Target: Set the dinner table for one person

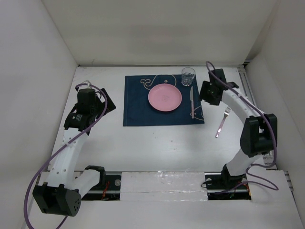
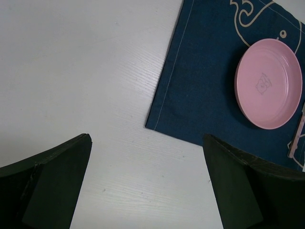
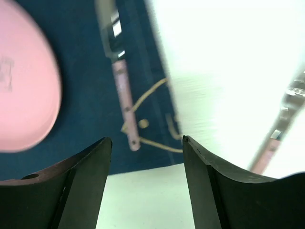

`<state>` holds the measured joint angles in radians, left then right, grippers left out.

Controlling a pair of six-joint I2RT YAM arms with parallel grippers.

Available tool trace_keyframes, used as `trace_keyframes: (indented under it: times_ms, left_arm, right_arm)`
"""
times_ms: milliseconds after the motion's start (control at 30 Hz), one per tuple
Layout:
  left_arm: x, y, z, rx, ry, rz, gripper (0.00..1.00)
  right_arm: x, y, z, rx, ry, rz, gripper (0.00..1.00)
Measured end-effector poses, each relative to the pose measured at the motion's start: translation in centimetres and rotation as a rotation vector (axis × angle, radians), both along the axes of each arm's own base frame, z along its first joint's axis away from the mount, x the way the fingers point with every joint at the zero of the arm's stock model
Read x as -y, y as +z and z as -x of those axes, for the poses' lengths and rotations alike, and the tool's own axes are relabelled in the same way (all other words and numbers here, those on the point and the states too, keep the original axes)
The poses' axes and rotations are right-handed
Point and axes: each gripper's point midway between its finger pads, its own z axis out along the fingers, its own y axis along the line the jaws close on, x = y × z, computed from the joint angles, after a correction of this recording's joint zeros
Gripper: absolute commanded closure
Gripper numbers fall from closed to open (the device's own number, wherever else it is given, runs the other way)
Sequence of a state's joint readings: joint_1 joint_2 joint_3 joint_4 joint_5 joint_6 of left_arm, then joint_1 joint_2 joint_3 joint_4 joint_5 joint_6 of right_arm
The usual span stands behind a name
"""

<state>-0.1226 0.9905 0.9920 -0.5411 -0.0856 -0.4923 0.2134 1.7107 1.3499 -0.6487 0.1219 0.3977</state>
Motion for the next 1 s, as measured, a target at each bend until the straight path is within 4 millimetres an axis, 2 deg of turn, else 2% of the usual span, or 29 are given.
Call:
trace_keyframes:
  times_ms: [67,133,233,333,433,600,733,800,833,933,1000]
  left_arm:
    - [0.0,0.0,0.0,0.001,-0.001,0.000,0.00]
    - [0.0,0.1,0.0,0.003,-0.001,-0.001,0.00]
    - [0.0,0.2,0.1,0.007,-0.002,-0.001,0.00]
    - [0.0,0.4,0.1,0.013,-0.003,0.001,0.00]
    - [0.1,0.5,0.2,0.020,-0.006,0.004,0.00]
    - [0.1,0.6,0.2,0.024,-0.007,0.005,0.00]
    - [0.1,1.0,0.4,0.038,-0.007,0.007,0.00]
    - [0.0,1.2,0.5,0.046,-0.007,0.007,0.00]
    - [0.0,1.3,0.5,0.049,-0.006,0.008,0.00]
    - [0.0,1.4,0.5,0.053,-0.007,0.008,0.00]
    - [0.0,1.4,0.5,0.053,-0.007,0.008,0.00]
  right_arm:
    - [2.6,0.8,-0.1,0.039,-0.092,-0.015,0.34]
    - [5.3,0.3,0.3,0.051,-0.186,-0.030,0.34]
    - [9.2,-2.2,3.1,0.000,-0.329,-0.054,0.35]
    - [11.7,-4.3,6.4,-0.048,-0.441,-0.075,0.35]
    - [12.8,-5.0,8.1,-0.068,-0.497,-0.087,0.35]
    - [12.6,-5.8,8.1,-0.076,-0.505,-0.101,0.35]
    - [12.5,-8.5,8.8,-0.160,-0.512,-0.095,0.41]
    - [12.6,-9.1,8.3,-0.172,-0.510,-0.092,0.48]
    - [12.7,-9.1,8.0,-0.168,-0.512,-0.089,0.71]
    - [12.7,-9.2,7.5,-0.161,-0.500,-0.094,1.00]
    - [12.6,-9.1,7.4,-0.155,-0.501,-0.102,1.00]
